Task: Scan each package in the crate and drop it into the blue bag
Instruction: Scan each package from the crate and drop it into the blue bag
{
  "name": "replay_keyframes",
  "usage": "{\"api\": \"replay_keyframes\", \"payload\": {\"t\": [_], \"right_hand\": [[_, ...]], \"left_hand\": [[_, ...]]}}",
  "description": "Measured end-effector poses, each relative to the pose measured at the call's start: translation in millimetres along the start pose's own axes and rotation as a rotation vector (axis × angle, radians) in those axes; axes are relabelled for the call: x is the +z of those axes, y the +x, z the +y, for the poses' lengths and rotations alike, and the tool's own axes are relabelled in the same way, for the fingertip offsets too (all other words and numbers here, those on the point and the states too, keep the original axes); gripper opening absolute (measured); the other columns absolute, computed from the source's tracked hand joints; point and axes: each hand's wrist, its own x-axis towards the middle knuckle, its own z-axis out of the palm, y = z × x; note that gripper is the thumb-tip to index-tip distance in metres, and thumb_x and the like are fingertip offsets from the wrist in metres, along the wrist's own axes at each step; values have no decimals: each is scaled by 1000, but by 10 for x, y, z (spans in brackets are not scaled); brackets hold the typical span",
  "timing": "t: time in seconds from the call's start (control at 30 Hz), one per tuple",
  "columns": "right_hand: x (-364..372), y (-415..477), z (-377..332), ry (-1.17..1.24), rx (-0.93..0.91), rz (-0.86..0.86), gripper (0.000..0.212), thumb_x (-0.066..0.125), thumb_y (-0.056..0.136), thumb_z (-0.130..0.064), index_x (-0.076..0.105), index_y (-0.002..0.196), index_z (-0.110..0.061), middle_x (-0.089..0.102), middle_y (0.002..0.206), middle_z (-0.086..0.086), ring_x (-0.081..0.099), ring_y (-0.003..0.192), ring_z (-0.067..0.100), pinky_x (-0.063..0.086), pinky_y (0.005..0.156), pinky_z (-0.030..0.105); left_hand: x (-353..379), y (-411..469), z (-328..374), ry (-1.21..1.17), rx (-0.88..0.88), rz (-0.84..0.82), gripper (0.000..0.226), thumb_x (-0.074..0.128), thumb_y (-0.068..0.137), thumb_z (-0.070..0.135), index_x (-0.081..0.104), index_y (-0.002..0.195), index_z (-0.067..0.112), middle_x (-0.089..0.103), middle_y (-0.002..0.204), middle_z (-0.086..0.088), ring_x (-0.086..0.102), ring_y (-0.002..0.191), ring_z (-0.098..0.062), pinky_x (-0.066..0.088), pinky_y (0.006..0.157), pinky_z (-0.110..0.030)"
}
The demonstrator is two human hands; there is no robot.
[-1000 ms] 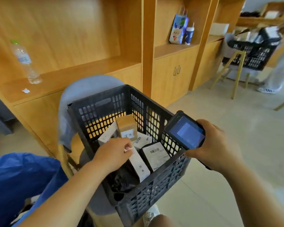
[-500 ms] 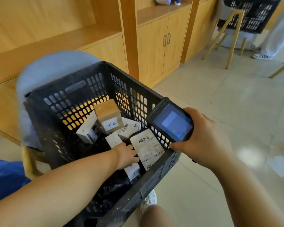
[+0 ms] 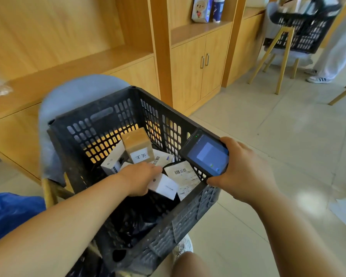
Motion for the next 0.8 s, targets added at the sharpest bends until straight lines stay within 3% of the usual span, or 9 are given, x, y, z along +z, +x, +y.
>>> {"api": "replay_keyframes", "payload": {"t": [0.1,0.2,0.3,0.4,0.47,0.57,0.63,0.7,0.8], "right_hand": [[-69,-120,-39,36,9,21,92,78,55,-46,33,134,-30,46,97,-9,53,79,20,54,68,42],[-145,-256,-93,78,12,46,91,78,54,-46,34,132,-31,46,96,-9,54,76,20,55,62,42],[-216,-414,-172,110,2,79,91,78,53,-46,34,132,-31,46,96,-9,54,77,19,56,58,40],[-272,-575,-302,125,-29,88,92,78,54,-45,33,134,-29,46,99,-8,54,79,20,56,60,40],[-303,-677,-394,136,-62,82,94,78,55,-46,32,135,-28,48,104,-6,55,80,20,55,61,39],[-347,-811,-526,120,-121,66,98,78,56,-47,29,139,-27,48,109,-7,53,86,18,50,63,32],[-365,-889,-609,109,-165,52,99,78,56,-48,28,139,-28,47,108,-8,51,88,17,48,63,31],[-372,-958,-684,97,-200,46,99,78,57,-48,28,139,-27,49,113,-7,49,91,16,50,68,34],[-379,-1034,-765,83,-225,45,97,78,57,-49,28,138,-28,49,111,-8,50,89,16,53,70,37]], "left_hand": [[-92,-314,-83,-286,-101,249,31,68,80,29,41,94,36,50,93,13,53,93,-15,38,62,-26],[-138,-613,-116,-635,-221,547,40,75,76,27,51,106,34,54,109,12,52,100,-11,47,73,-28],[-195,-935,-78,-924,-311,807,48,81,74,26,47,100,48,53,111,20,53,96,-3,41,65,-18],[-248,-1246,-54,-1066,-371,995,43,82,72,33,48,88,52,57,99,30,57,86,7,47,67,-24],[-269,-1423,-37,-1181,-351,1098,49,83,71,30,49,97,53,63,99,22,64,87,0,51,67,-28],[-268,-1654,11,-1286,-317,1184,71,83,72,23,41,127,40,65,107,10,67,92,-9,55,69,-31],[-238,-1783,32,-1339,-305,1216,77,82,73,20,37,132,44,64,107,7,66,96,-11,57,74,-38],[-203,-1909,49,-1377,-317,1252,75,80,75,16,40,132,41,64,104,10,65,97,-10,57,76,-37],[-163,-2063,83,-1317,-343,1315,55,80,74,12,49,106,44,61,97,21,63,90,7,52,63,-11]]}}
